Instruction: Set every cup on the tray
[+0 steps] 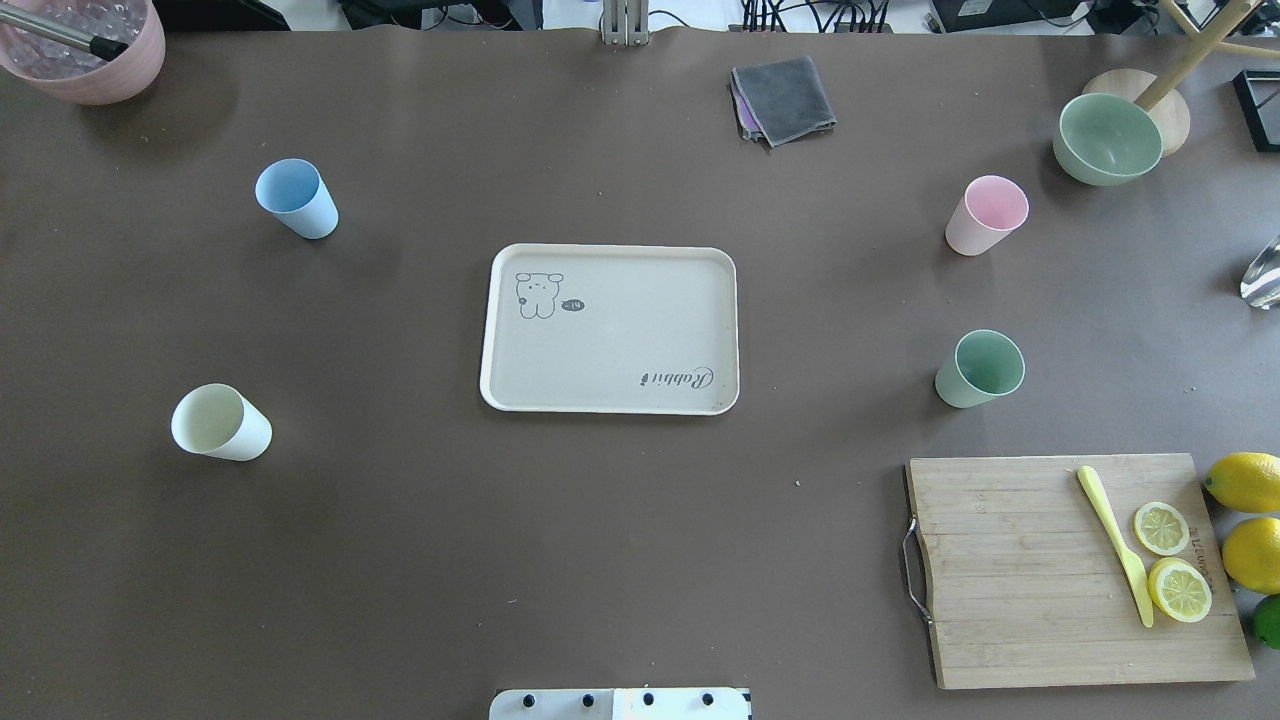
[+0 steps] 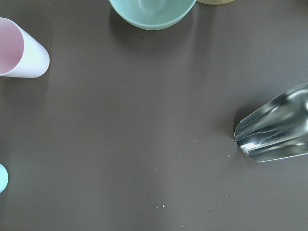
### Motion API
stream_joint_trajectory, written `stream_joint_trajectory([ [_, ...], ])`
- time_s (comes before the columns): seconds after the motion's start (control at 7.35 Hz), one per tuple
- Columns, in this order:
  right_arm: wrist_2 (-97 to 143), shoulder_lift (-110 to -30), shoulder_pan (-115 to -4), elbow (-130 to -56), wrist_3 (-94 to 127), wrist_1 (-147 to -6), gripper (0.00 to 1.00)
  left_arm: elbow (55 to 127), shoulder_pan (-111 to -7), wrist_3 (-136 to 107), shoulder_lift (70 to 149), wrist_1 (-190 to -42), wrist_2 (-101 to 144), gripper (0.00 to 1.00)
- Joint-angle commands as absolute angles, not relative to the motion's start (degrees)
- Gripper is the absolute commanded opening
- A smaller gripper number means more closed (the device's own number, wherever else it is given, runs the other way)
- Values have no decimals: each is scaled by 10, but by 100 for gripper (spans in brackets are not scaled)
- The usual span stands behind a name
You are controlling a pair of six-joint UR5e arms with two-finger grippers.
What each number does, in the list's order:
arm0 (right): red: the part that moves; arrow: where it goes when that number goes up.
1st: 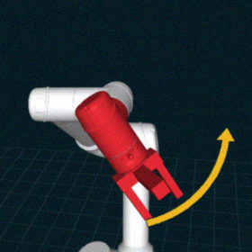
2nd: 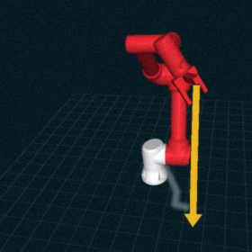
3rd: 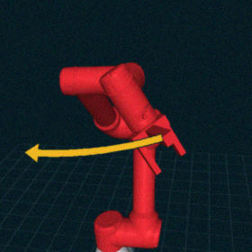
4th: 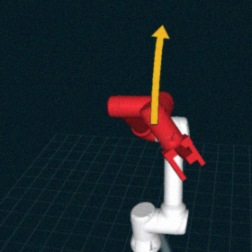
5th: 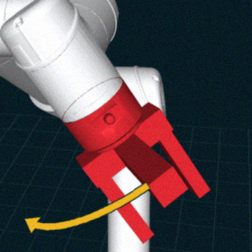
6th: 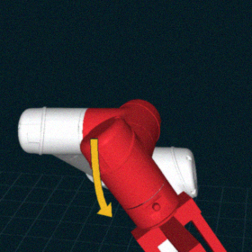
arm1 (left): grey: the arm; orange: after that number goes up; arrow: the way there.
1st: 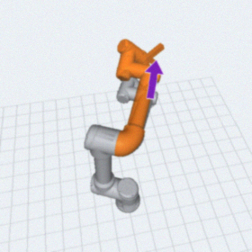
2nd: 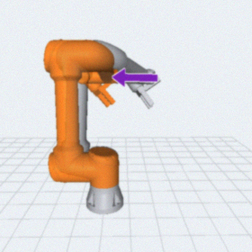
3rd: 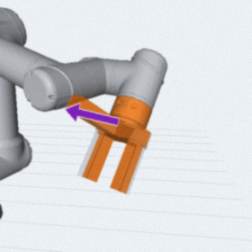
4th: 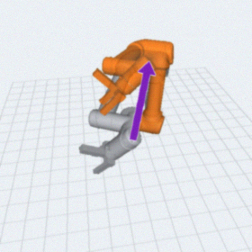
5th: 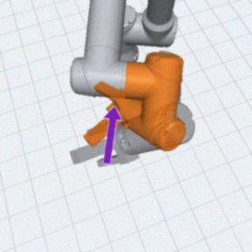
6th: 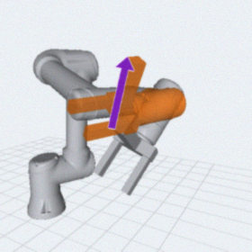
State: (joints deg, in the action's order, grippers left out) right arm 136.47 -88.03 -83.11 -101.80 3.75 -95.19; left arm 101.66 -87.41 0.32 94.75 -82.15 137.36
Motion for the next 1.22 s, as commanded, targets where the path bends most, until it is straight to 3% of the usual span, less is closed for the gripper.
stream_joint_trajectory([
  [0.0,1364,-879,-833,-1020,35,-952,100,1018,-874,3,949,-822,1374,98],
  [1.09,1368,-882,-830,-1017,42,-925,100,1040,-873,3,940,-823,1378,98],
])
